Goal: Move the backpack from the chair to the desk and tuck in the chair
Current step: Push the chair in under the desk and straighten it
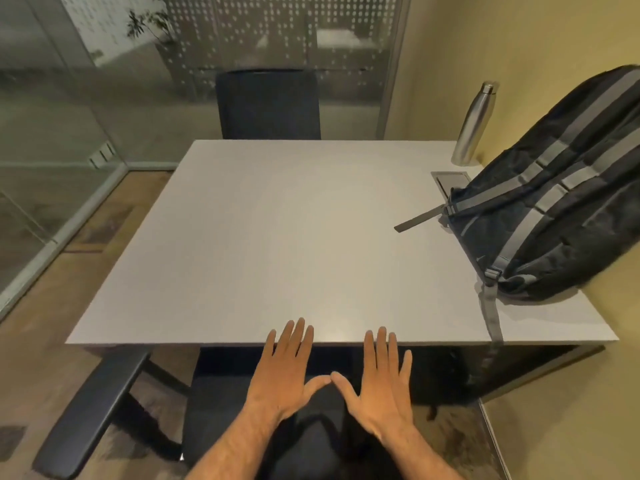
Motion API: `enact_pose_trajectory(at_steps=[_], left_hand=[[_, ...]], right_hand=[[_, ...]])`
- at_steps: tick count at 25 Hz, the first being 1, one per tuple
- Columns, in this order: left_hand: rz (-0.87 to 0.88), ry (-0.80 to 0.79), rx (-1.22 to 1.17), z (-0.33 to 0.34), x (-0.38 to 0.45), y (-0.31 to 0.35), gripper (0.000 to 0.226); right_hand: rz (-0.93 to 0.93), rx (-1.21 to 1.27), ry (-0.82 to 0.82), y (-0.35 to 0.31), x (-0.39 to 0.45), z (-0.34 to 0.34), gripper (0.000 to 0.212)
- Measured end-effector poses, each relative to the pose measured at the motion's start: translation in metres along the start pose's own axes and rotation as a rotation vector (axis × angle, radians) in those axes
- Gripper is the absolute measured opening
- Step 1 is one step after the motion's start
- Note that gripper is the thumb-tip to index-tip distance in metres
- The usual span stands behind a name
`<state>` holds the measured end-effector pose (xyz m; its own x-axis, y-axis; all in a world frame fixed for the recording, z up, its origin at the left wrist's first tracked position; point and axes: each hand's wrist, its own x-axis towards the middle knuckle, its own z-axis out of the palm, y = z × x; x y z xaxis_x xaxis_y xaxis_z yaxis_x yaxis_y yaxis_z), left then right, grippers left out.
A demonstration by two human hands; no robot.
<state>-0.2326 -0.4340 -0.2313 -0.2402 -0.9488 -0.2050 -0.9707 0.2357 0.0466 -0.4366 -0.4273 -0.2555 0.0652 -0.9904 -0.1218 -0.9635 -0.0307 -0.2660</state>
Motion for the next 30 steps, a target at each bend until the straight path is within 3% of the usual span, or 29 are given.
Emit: enact_pose_trajectory(at_steps=[11, 22, 26, 30], left_hand=[[-0.198, 0.018, 0.032, -0.061, -0.071, -0.173, 0.115], [-0.393, -0.041, -0.096, -0.007, -0.144, -0.308, 0.119], [-0.494, -0.057, -0.344, 0.022, -0.154, -0.325, 0.109], [-0.611, -0.02, -0.91, 0.045, -0.146, -0.336, 0.105]], right_hand=[[-0.265, -0.003, 0.04, -0.191, 0.01, -0.005, 0.114], [-0.426, -0.025, -0.095, -0.344, -0.012, 0.066, 0.109], [-0.378, 0.1, -0.159, -0.366, -0.021, 0.099, 0.112], [-0.096, 0.59, -0.401, -0.384, -0.02, 0.122, 0.114]])
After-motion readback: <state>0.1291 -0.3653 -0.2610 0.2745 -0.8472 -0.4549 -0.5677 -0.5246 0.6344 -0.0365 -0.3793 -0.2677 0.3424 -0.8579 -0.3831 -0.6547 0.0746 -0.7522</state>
